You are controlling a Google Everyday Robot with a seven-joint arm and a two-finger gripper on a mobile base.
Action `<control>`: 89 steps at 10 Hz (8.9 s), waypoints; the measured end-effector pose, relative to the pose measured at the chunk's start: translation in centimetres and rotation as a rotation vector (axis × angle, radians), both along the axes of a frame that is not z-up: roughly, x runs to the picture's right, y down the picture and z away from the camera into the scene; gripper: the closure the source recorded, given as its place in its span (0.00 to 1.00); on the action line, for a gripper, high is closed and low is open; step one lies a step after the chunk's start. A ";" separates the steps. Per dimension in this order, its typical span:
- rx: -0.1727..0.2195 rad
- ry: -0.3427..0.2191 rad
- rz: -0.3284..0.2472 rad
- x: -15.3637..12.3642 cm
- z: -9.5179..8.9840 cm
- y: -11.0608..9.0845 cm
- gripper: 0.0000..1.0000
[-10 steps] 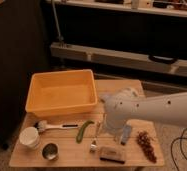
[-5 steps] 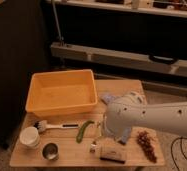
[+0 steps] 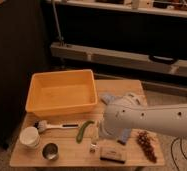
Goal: Place eraser in tray
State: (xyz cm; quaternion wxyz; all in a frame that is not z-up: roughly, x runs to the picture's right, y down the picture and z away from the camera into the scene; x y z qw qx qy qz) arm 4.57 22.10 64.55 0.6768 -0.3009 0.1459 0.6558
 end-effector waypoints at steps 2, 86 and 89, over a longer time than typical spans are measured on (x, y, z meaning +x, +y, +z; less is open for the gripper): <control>0.045 -0.018 -0.028 -0.1 0.1 -0.1 0.35; 0.699 -1.277 -0.956 -26.7 18.2 -23.1 0.34; 0.687 -1.257 -0.965 -26.0 18.0 -23.7 0.34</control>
